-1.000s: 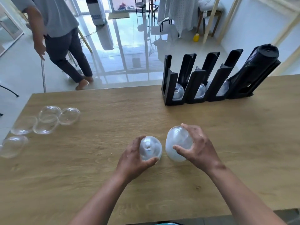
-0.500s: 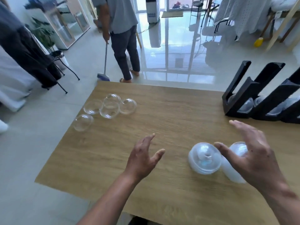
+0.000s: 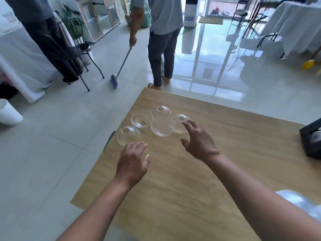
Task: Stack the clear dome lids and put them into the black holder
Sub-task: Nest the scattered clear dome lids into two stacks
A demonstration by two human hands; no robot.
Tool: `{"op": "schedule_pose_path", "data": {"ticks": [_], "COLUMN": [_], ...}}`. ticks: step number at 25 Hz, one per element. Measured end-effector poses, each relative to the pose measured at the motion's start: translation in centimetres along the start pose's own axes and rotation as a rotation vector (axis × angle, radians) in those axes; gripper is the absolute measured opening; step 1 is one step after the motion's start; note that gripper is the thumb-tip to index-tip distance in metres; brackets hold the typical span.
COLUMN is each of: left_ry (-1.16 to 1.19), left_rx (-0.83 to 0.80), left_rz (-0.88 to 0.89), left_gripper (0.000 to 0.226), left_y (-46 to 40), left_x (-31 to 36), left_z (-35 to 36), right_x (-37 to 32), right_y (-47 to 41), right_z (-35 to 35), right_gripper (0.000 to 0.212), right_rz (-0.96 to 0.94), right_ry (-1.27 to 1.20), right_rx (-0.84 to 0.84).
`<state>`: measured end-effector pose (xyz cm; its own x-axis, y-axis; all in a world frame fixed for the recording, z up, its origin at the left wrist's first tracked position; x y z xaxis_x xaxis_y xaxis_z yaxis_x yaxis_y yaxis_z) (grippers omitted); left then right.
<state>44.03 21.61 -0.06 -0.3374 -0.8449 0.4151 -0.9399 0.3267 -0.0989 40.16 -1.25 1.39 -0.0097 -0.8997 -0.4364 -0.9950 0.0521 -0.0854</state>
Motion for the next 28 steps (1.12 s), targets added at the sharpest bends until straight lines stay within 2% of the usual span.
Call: {"op": "schedule_pose_path", "data": {"ticks": [2, 5, 7, 9, 10, 12, 14, 15, 17, 19, 20, 21, 22, 24, 26, 28], "left_ry": [-0.037, -0.126, -0.225, -0.354, -0.357, -0.12, 0.322, 0.567, 0.977, 1.153, 1.15, 1.093, 0.972, 0.592, 0.37, 0.253], "left_rx": [-0.015, -0.05, -0.112, -0.184, -0.208, -0.226, -0.325, -0.455, -0.761, -0.927, -0.929, -0.887, -0.803, -0.548, -0.349, -0.375], "left_rz": [0.115, 0.24, 0.279, 0.314, 0.323, 0.286, 0.141, 0.008, -0.376, -0.716, -0.787, -0.769, -0.675, -0.368, -0.088, 0.1], "left_gripper": [0.042, 0.047, 0.048, 0.037, 0.032, 0.023, 0.016, 0.015, 0.02, 0.026, 0.029, 0.032, 0.035, 0.044, 0.062, 0.089], "left_y": [-2.0, -4.6, -6.3, -7.1, -7.1, -6.5, -5.9, -5.5, -3.6, -1.5, -0.9, -0.8, -1.1, -1.8, -1.3, 0.1], "left_x": [1.6, 4.2, 5.2, 5.7, 6.1, 7.0, 7.3, 7.1, 6.3, 5.5, 4.9, 4.3, 3.8, 3.7, 5.6, 8.2], "left_z": [0.5, 2.1, 3.8, 5.7, 6.2, 5.6, 4.9, 5.7, 8.6, 10.8, 11.3, 11.4, 11.1, 9.4, 7.9, 8.8], "right_x": [0.6, 2.6, 3.3, 3.5, 3.6, 3.9, 4.8, 5.3, 6.2, 6.8, 7.0, 7.1, 7.2, 7.6, 7.9, 7.9], "right_y": [-4.3, -5.6, -4.0, -1.1, 0.6, 3.6, 5.9, 6.9, 8.5, 9.4, 9.8, 10.2, 10.6, 11.7, 13.0, 14.0], "right_z": [1.5, 3.9, 4.1, 3.7, 3.5, 3.0, 2.4, 2.3, 2.4, 2.4, 2.3, 2.2, 2.0, 1.6, 1.5, 1.2], "right_gripper": [0.071, 0.073, 0.069, 0.068, 0.067, 0.066, 0.066, 0.068, 0.075, 0.081, 0.083, 0.083, 0.082, 0.083, 0.084, 0.085], "right_rz": [0.029, 0.101, 0.117, 0.131, 0.155, 0.21, 0.285, 0.324, 0.372, 0.396, 0.405, 0.413, 0.422, 0.441, 0.457, 0.456], "right_ry": [0.048, 0.07, 0.1, 0.118, 0.118, 0.107, 0.094, 0.085, 0.064, 0.042, 0.032, 0.025, 0.023, 0.024, 0.016, 0.003], "right_rx": [-0.037, -0.141, -0.106, -0.056, -0.042, -0.016, 0.01, 0.011, -0.015, -0.044, -0.047, -0.042, -0.032, -0.007, 0.002, 0.0]}}
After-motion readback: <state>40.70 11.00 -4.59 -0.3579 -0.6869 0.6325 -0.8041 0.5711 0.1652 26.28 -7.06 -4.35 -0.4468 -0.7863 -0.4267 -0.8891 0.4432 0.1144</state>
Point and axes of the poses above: each hand's wrist, its own y-axis away from the middle knuckle, its own z-axis out of the palm, x = y × z, the point moved 10 cm from there along -y, towards the middle knuckle, and after that the axes turned 13 degrees about -z, right-handed, at the moved point
